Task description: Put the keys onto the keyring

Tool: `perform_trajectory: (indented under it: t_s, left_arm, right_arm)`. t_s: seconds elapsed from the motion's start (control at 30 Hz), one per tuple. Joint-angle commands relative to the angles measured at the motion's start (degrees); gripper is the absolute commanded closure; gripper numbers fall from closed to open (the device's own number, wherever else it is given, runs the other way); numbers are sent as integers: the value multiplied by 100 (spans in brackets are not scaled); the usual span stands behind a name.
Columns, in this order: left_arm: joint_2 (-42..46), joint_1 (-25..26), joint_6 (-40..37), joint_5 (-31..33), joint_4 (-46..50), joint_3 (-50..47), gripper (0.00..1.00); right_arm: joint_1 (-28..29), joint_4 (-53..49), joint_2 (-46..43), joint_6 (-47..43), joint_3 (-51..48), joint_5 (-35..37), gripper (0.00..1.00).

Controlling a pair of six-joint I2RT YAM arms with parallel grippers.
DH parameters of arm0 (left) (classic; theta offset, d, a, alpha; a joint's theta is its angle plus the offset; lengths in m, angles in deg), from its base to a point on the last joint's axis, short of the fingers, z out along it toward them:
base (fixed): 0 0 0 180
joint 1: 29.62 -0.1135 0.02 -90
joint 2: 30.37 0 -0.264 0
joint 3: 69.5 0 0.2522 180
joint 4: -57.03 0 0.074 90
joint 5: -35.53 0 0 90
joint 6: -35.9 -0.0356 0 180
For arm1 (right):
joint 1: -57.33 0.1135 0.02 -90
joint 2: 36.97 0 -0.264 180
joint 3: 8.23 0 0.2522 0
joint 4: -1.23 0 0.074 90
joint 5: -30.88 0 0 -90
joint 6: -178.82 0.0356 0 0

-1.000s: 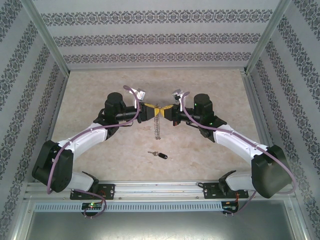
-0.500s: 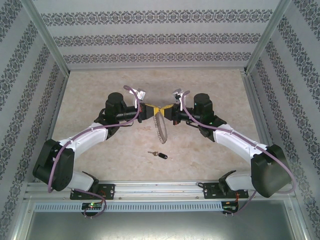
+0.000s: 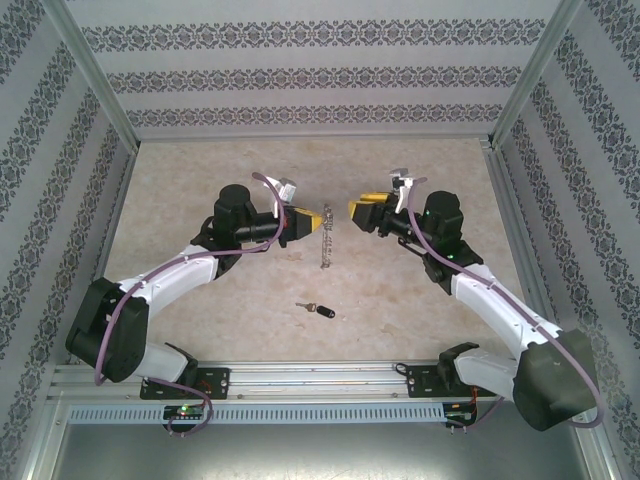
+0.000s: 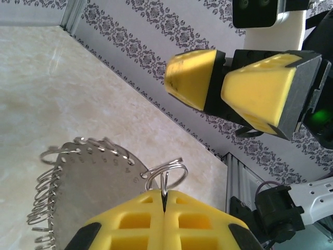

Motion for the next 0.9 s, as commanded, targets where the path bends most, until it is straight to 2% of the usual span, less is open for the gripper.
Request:
perform_trajectory:
  t_s: [0.0,0.13,0.53,0.87]
  left_arm:
    - [112,46,-449,-57,-522,45,100]
    - [145,49,-554,-13,-1089,-171,100]
    - [-9,47,-361,-52,-930,35,100]
    - [47,59,-274,-223,-913,129,100]
  right_arm:
    - [16,321,-138,322,-253,-9,41]
    - [154,595,-224,553,-424,-113,42]
    - [982,1027,13,919,-297,-214,45]
    - [1119,1179,557,927,80,-256,45]
